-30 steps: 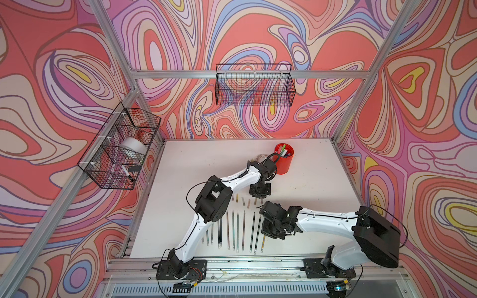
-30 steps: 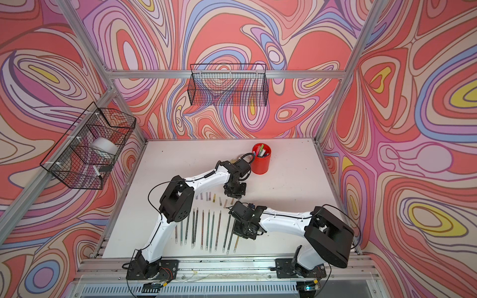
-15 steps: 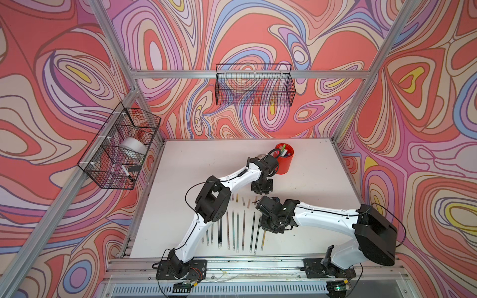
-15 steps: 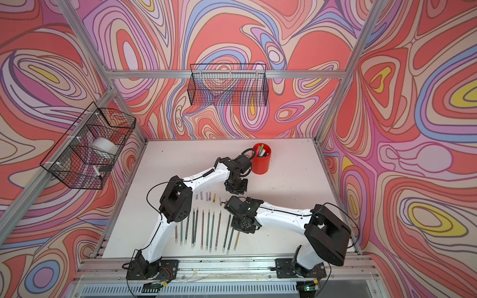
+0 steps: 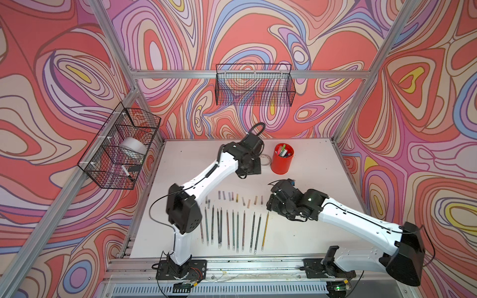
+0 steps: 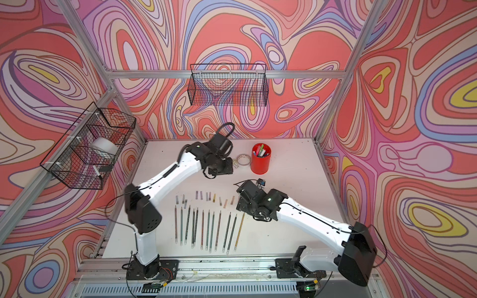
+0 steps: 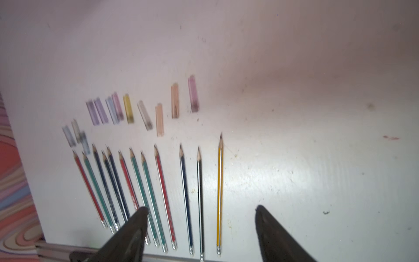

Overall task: Remove the protective cover of the pencils
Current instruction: Reset both arms

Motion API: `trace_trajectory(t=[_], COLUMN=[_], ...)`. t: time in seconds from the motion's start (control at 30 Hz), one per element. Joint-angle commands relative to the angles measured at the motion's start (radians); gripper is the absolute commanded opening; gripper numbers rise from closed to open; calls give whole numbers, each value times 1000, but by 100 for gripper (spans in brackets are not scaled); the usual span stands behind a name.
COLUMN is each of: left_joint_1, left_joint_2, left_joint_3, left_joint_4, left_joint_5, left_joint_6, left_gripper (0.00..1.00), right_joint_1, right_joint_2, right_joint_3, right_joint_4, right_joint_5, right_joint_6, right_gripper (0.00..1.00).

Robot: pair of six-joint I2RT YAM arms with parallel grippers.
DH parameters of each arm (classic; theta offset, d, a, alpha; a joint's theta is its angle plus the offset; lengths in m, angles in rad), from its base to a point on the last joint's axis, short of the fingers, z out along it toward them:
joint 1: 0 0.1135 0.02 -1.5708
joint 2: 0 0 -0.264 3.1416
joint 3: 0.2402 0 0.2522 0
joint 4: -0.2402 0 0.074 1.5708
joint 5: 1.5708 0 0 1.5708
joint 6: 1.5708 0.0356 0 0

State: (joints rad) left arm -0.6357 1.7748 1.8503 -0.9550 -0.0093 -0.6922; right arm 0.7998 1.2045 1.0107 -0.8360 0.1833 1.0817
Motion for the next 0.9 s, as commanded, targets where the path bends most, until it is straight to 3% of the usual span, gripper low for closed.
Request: trace_trajectory(t=[0.0, 0.07, 0.17, 0.23, 0.3, 0.37, 0.43, 0.5, 0.53, 0.6, 0.73, 0.8, 0.87], left_joint_1=[86, 166, 286, 326, 341, 354, 380, 432, 471, 523, 569, 573, 573], left_joint_2=[-199, -309, -437, -510, -591, -668, -727, -758, -770, -773, -671, -604, -523], left_joint_3=[-166, -302, -509, -685, -888, -1061, -1196, -1264, -1277, -1320, -1421, -1454, -1511], left_joint_4=[50, 103, 161, 273, 483, 722, 895, 951, 943, 1019, 1222, 1343, 1551], left_joint_5=[-160, -213, -387, -551, -673, -676, -671, -680, -662, -585, -607, -586, -533], left_joint_6=[-26, -14, 35, 96, 235, 376, 443, 404, 356, 364, 343, 366, 426], left_gripper=[75, 80, 83, 75, 77, 86, 94, 100, 100, 100, 100, 100, 100], right_joint_1=[-64, -74, -77, -80, -97, -174, -298, -383, -416, -449, -535, -565, -582], right_joint_2=[-58, -74, -79, -82, -82, -61, -15, 53, 75, 104, 167, 235, 254], right_joint_3=[30, 49, 7, -100, -263, -386, -434, -451, -415, -412, -513, -578, -597], right_joint_4=[-35, -23, 128, 327, 647, 929, 992, 1047, 973, 1027, 1253, 1451, 1548], right_joint_5=[210, 370, 591, 746, 853, 780, 642, 630, 622, 620, 592, 586, 480], right_joint_6=[-89, -140, -324, -459, -654, -803, -777, -790, -762, -830, -891, -971, -1018], right_gripper=[91, 94, 92, 92, 98, 98, 98, 98, 98, 98, 98, 98, 98])
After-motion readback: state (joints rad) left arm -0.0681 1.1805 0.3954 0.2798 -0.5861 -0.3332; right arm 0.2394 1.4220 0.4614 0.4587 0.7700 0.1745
